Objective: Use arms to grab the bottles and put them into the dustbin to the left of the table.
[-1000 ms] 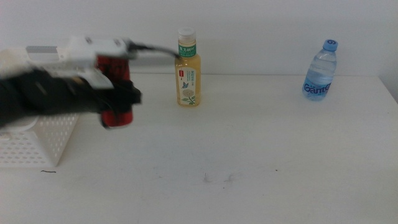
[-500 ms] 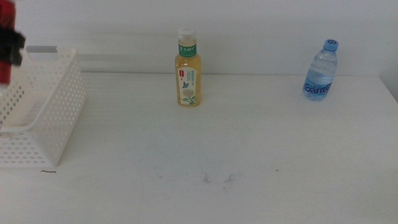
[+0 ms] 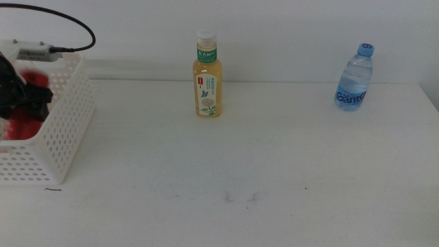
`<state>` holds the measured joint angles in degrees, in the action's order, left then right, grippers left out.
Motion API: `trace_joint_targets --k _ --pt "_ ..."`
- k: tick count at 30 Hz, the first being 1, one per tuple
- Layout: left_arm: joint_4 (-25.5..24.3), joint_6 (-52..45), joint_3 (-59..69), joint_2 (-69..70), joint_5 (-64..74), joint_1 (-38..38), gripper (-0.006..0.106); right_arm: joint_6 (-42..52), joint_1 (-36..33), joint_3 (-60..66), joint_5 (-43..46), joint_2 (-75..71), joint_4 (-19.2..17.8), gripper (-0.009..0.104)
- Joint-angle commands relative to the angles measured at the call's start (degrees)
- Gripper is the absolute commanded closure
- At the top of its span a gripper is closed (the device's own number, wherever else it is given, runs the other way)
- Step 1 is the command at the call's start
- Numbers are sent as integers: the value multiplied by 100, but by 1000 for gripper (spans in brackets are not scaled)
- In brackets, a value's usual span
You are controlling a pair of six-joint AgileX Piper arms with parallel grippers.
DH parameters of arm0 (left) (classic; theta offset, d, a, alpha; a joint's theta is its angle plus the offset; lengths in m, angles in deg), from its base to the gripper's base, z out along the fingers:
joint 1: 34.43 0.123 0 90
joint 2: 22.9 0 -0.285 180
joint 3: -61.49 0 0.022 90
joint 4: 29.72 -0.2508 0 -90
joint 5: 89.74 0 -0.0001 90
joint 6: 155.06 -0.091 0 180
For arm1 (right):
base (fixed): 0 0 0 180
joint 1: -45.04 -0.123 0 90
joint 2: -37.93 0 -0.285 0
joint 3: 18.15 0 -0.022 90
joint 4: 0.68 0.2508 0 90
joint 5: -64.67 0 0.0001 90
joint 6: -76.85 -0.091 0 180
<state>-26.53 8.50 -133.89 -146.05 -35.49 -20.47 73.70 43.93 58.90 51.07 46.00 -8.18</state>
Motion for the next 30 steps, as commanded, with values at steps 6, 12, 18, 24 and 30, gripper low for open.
trace_joint_targets --k 6,12,18,24,30 --pt "121 327 -88 381 -198 26 7 10 45 17 28 -28 -36 17" --pt "432 394 59 1603 448 -220 7 10 45 17 28 -28 -36 17" --pt "-241 1308 1653 3600 -345 -1255 7 10 45 17 28 -28 -36 17" --pt "-2191 3787 3830 5507 -2353 -2828 7 10 45 17 28 -28 -36 17" --pt "-3185 4492 5375 6140 -3893 -3347 7 10 45 17 28 -28 -36 17"
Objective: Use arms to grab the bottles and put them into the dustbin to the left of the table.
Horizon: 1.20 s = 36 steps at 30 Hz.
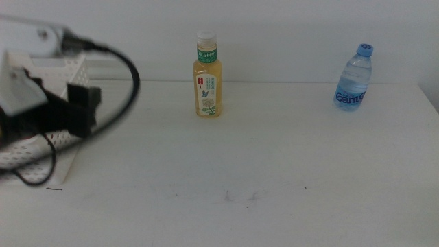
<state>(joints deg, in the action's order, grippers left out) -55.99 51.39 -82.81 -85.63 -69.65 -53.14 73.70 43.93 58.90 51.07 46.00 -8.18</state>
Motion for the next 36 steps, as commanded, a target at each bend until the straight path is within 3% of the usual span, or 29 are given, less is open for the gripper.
trace_joint_targets --k 1,5,8,10,13,16,19,23,36 --pt "-150 202 384 98 -631 -112 7 10 45 17 28 -28 -36 17" --pt "-28 202 696 -375 -1285 -257 7 10 45 17 28 -28 -36 17" --pt "679 20 1071 -939 -2277 -439 7 10 45 17 28 -28 -36 17" --pt "1468 -776 1296 -1408 -3054 -580 7 10 45 17 28 -28 -36 17" --pt "3277 -2568 1420 -2323 -4265 -996 7 10 45 17 28 -28 -36 17" --pt "4067 -3395 1341 -3325 -5665 -1336 7 10 45 17 28 -28 -36 17" --pt "4116 -3256 1076 -4307 -6911 -1421 7 10 45 17 28 -28 -36 17" --pt "4138 -2892 490 -5236 -7497 -1435 7 10 45 17 28 -28 -36 17" --pt "4224 -3209 -1659 -6214 -5567 -1124 7 10 45 17 28 -28 -36 17"
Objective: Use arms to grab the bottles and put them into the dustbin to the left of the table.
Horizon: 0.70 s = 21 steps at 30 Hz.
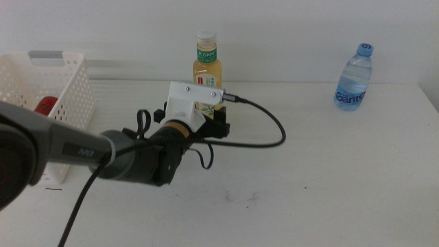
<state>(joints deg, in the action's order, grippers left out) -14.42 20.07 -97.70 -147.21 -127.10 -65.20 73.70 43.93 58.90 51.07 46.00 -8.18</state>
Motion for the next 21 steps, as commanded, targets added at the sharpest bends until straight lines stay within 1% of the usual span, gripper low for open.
trace_joint_targets --k 1,6,11,21 --pt "66 -75 -286 -154 168 136 7 10 45 17 28 -28 -36 17" --pt "66 -75 -831 -635 153 245 7 10 45 17 28 -28 -36 17" --pt "-152 -97 -1362 -1122 -17 333 7 10 45 17 28 -28 -36 17" --pt "-130 -110 -2383 -1802 -99 493 7 10 45 17 28 -28 -36 17"
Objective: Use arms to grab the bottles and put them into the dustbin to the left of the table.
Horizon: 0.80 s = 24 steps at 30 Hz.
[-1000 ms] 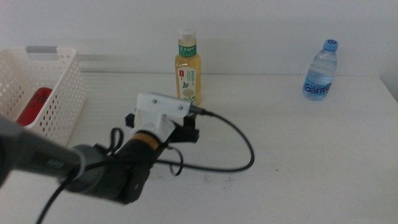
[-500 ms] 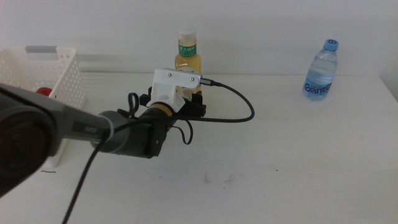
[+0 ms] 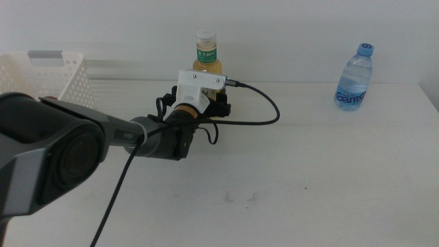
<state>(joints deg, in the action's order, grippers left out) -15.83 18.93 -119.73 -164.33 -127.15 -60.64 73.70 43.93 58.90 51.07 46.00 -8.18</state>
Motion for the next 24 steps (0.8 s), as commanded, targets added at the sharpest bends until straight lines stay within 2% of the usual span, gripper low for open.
trace_joint_targets --k 1,5,8,10,13,15,16,21,24 --pt "11 5 -267 -127 -95 35 7 10 45 17 28 -28 -36 17" --pt "26 -19 -648 -388 -95 46 8 10 45 17 28 -28 -36 17" --pt "26 -626 -740 -416 -95 55 19 10 45 17 28 -28 -36 17" --pt "26 -925 -740 -270 7 55 35 10 45 17 28 -28 -36 17" --pt "401 -883 -663 171 712 43 71 10 45 17 28 -28 -36 17" --pt "770 -882 -339 713 1411 43 99 10 45 17 28 -28 -36 17" --pt "844 -902 -230 1038 1920 77 102 10 45 17 28 -28 -36 17" --pt "888 -902 670 2558 4384 369 102 10 45 17 28 -28 -36 17" --pt "520 -902 905 3343 5705 585 102 10 45 17 28 -28 -36 17"
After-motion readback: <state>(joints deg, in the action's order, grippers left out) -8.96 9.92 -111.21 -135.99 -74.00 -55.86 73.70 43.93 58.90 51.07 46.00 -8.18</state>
